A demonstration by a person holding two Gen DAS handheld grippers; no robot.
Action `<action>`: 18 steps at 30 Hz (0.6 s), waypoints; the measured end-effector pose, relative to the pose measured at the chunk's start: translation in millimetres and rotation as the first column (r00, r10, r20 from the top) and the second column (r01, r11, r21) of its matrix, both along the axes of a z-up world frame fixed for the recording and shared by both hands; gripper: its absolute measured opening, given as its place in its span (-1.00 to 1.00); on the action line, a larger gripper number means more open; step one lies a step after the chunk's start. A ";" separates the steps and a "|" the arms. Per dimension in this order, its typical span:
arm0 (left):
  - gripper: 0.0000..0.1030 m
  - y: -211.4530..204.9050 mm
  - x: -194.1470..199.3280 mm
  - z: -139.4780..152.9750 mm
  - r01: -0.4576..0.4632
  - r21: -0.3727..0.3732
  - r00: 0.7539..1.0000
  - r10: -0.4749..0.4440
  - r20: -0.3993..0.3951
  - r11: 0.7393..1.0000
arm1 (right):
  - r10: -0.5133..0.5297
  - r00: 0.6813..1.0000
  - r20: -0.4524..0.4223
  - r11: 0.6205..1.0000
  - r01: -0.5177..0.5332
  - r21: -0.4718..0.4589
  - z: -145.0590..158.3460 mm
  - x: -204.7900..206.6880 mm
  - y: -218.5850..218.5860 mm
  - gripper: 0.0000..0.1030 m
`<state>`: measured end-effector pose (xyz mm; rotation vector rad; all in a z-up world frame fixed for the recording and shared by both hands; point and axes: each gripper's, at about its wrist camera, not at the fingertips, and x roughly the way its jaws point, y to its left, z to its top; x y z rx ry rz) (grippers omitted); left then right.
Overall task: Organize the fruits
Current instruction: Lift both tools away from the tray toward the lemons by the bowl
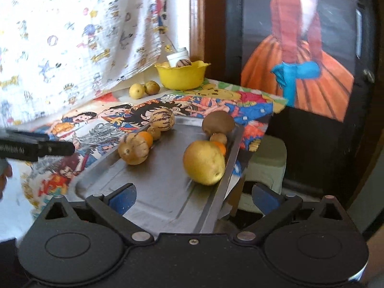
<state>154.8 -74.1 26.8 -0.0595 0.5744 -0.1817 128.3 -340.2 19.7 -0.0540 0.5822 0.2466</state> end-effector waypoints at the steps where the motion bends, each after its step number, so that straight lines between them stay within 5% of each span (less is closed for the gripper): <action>1: 0.99 2.2 -3.9 -0.8 -0.006 0.008 1.000 0.006 0.000 1.000 | -0.015 1.000 -0.017 1.000 0.015 0.016 0.5 -4.9 1.9 0.99; 10: 0.99 27.5 -44.2 -4.2 -0.046 0.014 0.999 0.046 -0.028 0.999 | -0.087 0.979 -0.183 0.989 0.107 0.100 -0.6 -41.0 27.0 0.99; 18: 0.99 48.8 -65.2 -7.4 -0.069 0.053 0.992 0.074 -0.102 0.996 | 0.007 0.981 -0.196 0.999 0.001 0.041 3.3 -62.9 78.8 0.99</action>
